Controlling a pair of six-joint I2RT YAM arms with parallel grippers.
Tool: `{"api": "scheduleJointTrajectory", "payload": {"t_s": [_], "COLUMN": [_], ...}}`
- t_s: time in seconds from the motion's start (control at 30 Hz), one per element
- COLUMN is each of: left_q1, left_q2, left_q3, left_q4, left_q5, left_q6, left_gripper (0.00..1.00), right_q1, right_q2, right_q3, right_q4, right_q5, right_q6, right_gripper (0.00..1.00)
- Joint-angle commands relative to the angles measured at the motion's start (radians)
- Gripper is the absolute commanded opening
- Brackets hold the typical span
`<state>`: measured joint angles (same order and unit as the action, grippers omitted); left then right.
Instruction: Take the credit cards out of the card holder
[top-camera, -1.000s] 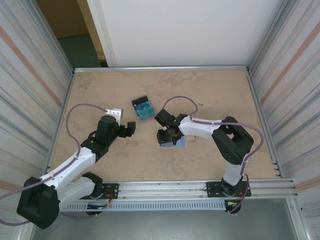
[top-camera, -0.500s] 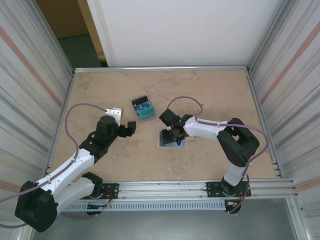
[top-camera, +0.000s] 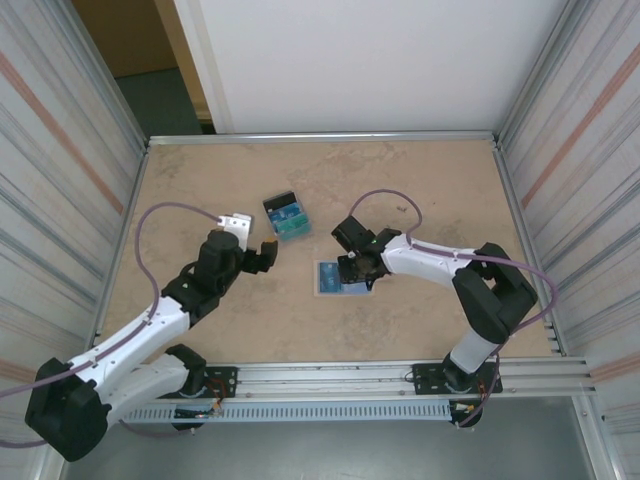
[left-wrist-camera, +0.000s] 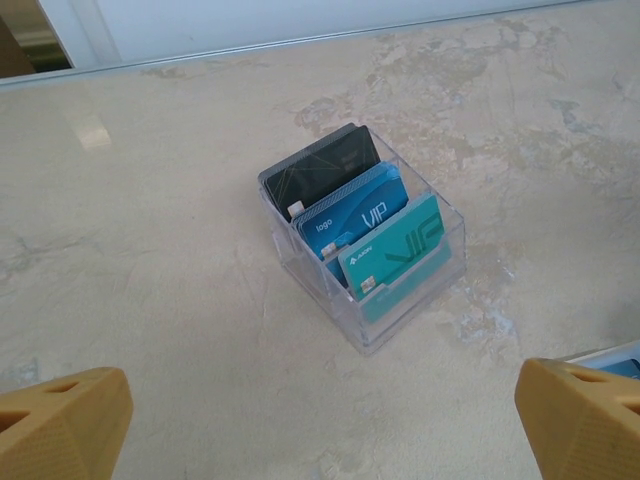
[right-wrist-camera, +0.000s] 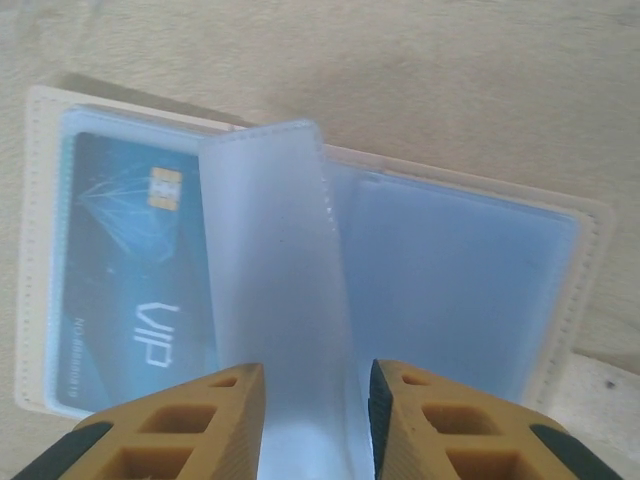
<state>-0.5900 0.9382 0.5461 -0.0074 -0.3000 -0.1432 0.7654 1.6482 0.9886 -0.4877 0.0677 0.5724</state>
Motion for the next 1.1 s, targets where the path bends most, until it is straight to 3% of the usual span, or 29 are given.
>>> {"api": "scheduleJointTrajectory", "payload": {"t_s": [0.0,0.57,0.8,1.07], "left_q1": [-0.022,-0.199,-0.226,-0.228], "left_q2": [0.024,0.305,0.448,0.587], "left_q3": [0.040,0.112,0.142,0.174], "left_q4": [-0.009,0.036,0.086,0.163], "left_q5": [-0.052,-0.131,-0.082,-0.017], "left_q6": [0.028,0.083,0.062,0.024], "left_gripper": [0.99,0.99,0.99,0.99], "right_q1": [-0.020,-0.107,-0.107,-0.109], "right_q2": [-0.051,-0.221,-0.262,-0.193], "right_q3": [-0.034,-0.137,-0.142,-0.134], "right_q4": [-0.030,-0.015,0.073,0.189], "right_q5": [0.036,0.048,-0.077,-0.235], "right_q6": [0.048,0.153,0.161,0.185], "right_gripper": [0.31,0.27,0.26,0.27]}}
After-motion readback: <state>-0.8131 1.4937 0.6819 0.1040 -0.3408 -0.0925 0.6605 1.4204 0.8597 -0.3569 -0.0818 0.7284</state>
